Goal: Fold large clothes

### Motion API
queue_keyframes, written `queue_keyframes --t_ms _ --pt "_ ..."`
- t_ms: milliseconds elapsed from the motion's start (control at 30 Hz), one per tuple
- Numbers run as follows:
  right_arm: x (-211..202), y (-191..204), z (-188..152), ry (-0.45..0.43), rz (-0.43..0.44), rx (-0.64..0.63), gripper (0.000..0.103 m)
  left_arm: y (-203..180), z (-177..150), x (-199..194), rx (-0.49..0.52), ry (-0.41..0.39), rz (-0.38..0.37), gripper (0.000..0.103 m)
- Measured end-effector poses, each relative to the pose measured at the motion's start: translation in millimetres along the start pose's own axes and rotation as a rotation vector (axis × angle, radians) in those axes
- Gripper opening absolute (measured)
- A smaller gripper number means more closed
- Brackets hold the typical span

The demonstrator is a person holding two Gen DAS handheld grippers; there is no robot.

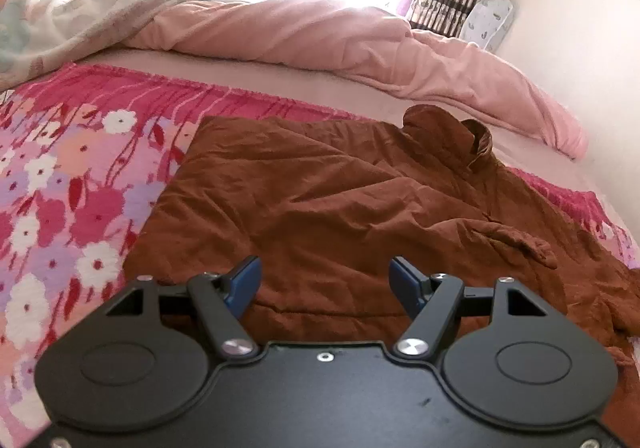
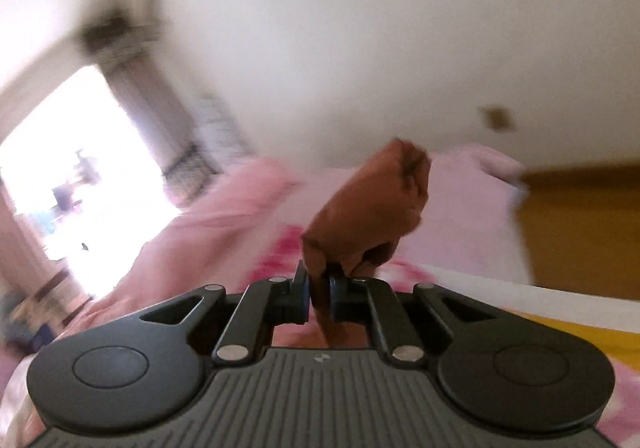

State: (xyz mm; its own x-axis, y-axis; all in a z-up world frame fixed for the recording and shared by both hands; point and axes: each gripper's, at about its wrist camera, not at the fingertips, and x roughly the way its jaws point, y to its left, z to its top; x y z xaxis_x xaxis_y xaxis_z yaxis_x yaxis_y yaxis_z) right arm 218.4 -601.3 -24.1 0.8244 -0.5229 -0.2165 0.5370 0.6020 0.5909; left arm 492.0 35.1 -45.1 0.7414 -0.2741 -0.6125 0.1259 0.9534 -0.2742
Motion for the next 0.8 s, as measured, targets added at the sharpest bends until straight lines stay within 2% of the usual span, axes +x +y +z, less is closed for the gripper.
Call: queue_keyframes --t_ms 133,267,333,433,467,500,567,633,800 --pt "-22 89 -18 0.004 0.203 -0.152 0.01 3 -5 -10 -0.007 -0.016 -0.023 0.072" --pt "-33 172 -63 0.079 0.393 -0.261 0.011 7 -10 -14 -0.029 -0.014 -0.056 0.072" --pt "-37 208 -93 0.127 0.474 -0.309 0.017 8 -11 -14 -0.049 -0.009 -0.075 0.072" --pt "-34 251 -154 0.262 0.584 -0.384 0.044 4 -12 -10 -0.095 0.015 -0.129 0.072" --pt "-31 259 -171 0.318 0.595 -0.411 0.062 1 -12 -8 -0.113 0.032 -0.164 0.072" --pt "-29 267 -187 0.37 0.588 -0.444 0.064 -2 -11 -4 -0.131 0.057 -0.205 0.072" --pt "-29 269 -206 0.418 0.564 -0.48 0.063 -11 -11 3 -0.168 0.092 -0.294 0.072" --pt "-33 257 -203 0.421 0.554 -0.458 0.063 -25 -12 11 -0.189 0.119 -0.365 0.071" --pt "-24 188 -162 0.483 0.449 -0.235 0.063 -73 -14 44 -0.227 0.175 -0.458 0.068"
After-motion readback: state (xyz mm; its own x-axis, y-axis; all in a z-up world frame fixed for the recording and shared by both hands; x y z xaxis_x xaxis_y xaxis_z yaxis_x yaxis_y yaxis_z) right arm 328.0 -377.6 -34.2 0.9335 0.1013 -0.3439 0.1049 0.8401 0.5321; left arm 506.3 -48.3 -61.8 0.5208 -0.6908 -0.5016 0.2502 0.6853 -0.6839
